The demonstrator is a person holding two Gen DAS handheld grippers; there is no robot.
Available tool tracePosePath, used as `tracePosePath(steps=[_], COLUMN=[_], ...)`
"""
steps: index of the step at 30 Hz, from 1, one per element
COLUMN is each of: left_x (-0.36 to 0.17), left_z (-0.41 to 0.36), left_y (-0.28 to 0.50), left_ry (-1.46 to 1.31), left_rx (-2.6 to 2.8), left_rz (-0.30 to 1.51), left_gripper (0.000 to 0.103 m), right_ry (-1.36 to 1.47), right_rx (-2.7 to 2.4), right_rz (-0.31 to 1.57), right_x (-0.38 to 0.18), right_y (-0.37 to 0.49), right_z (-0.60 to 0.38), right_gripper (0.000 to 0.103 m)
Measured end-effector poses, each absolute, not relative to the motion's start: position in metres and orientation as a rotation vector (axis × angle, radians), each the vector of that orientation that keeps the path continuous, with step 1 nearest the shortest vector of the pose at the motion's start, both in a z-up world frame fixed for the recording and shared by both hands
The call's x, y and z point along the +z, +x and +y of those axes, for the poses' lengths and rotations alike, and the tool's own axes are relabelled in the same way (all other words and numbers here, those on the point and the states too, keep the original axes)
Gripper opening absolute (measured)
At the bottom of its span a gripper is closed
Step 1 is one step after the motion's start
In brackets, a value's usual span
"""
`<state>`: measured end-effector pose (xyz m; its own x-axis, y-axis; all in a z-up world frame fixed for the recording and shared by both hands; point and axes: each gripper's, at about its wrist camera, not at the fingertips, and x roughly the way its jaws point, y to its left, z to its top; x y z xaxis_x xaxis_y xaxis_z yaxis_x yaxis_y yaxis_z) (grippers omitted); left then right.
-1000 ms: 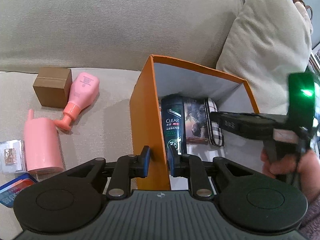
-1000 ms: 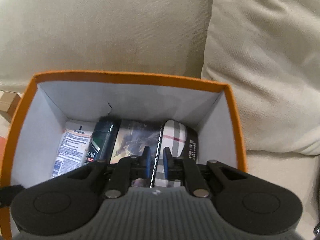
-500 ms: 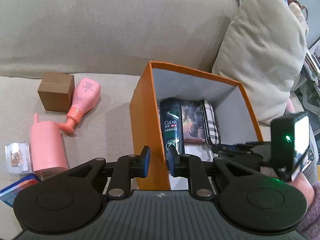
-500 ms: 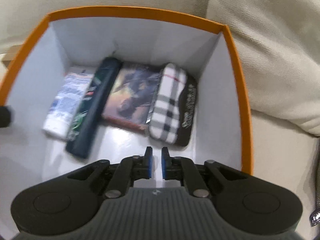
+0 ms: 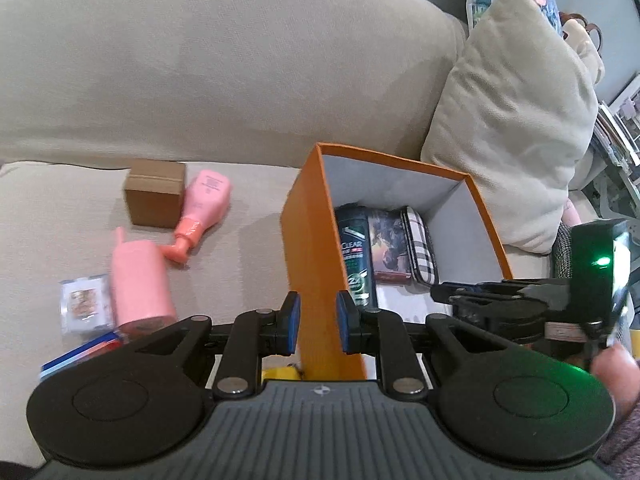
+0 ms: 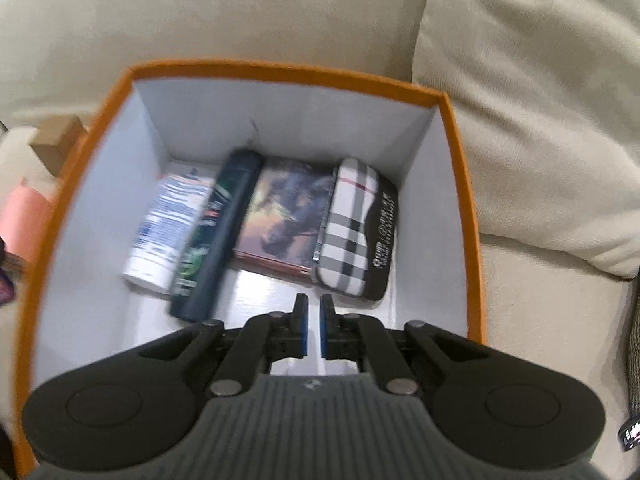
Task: Organize rigid objects
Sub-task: 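Move the left gripper to the blue tin while the right approaches the yellow tape measure, then grasp the blue tin with the left gripper while the right grasps the yellow tape measure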
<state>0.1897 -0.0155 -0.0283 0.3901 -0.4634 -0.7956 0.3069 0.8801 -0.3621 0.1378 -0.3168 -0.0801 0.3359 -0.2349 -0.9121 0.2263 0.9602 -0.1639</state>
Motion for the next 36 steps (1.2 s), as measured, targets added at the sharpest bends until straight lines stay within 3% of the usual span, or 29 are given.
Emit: tracePosePath(steps=[4,10,16,26,29,36], left_x=[-0.017,-0.014,-0.026,-0.057,-0.071,-0.106], left_z=[0.011,0.059,0.094,0.123,0.125,0.121], left_y=[0.174,0.146,0.125,0.143,0.161,0.205], left_ry=[-0.151,-0.101,-0.046,0.082,0.146,0.232], left_rx=[-0.460,-0.398,-0.345,-0.382,-0.419,-0.533], left_rz=[1.027,0.984,1.004,1.020,1.021,1.091], left_gripper=[0.022,0.022,0.023,0.052,0.064,0.068], right_ry=[0.060,0.138,0.181,0.139,0.131,0.114], right_rx=[-0.279,-0.213,-0.098,0.003,-0.001,-0.030], right_rz=[1.105,0.927,0.901,1.048,1.092,1.167], right_x=[-0.051,-0.019,-0.014,-0.064,-0.080,-0.113], right_y=[0.116,0.085,0.079,0.109,0.121,0.147], right_z=[-0.292,-0.249,-0.203,-0.137,-0.132,-0.134], right_gripper=[0.007,0.028,0.029,0.030,0.036,0.039])
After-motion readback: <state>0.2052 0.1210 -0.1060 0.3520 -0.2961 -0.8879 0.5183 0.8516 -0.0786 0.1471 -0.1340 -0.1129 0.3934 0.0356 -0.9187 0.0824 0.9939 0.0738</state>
